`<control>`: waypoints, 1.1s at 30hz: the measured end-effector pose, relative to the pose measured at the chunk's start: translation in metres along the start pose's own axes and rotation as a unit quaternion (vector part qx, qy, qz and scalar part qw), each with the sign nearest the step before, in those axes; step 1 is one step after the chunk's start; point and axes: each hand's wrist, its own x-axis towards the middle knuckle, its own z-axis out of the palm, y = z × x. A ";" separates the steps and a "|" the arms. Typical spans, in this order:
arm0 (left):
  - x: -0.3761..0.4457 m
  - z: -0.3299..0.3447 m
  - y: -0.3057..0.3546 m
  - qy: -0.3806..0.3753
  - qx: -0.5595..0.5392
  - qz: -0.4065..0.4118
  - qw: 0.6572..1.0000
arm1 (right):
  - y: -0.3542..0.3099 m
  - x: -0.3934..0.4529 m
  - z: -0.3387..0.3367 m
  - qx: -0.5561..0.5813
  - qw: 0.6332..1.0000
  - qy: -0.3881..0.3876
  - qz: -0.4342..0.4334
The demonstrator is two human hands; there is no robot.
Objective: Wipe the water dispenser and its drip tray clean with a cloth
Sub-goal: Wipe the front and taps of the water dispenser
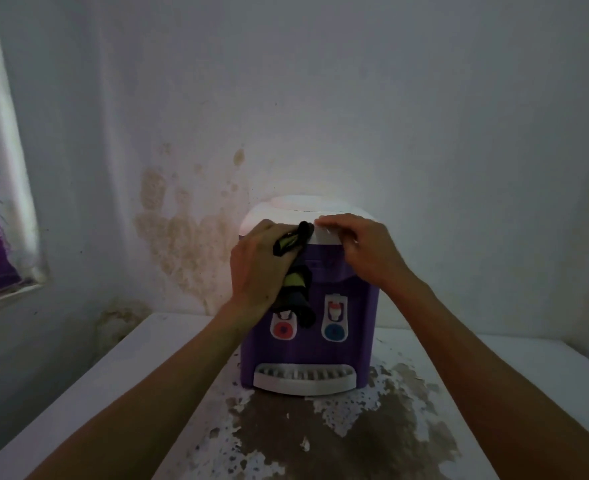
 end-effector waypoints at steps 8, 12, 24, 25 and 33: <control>-0.038 0.016 -0.009 -0.124 0.091 0.146 0.977 | 0.032 -0.016 -0.015 -0.063 0.996 0.042 0.039; -0.020 0.012 0.003 -0.079 0.052 0.101 0.990 | 0.032 -0.016 -0.010 -0.082 0.994 0.059 0.039; -0.044 0.027 0.005 -0.144 0.091 0.155 0.973 | 0.036 -0.022 0.001 -0.067 0.994 0.073 0.050; -0.045 0.027 0.004 -0.142 0.094 0.143 0.975 | 0.036 -0.023 0.001 -0.066 0.994 0.072 0.050; 0.014 0.001 0.016 0.054 0.062 -0.022 0.996 | 0.038 -0.025 0.002 -0.053 0.995 0.073 0.051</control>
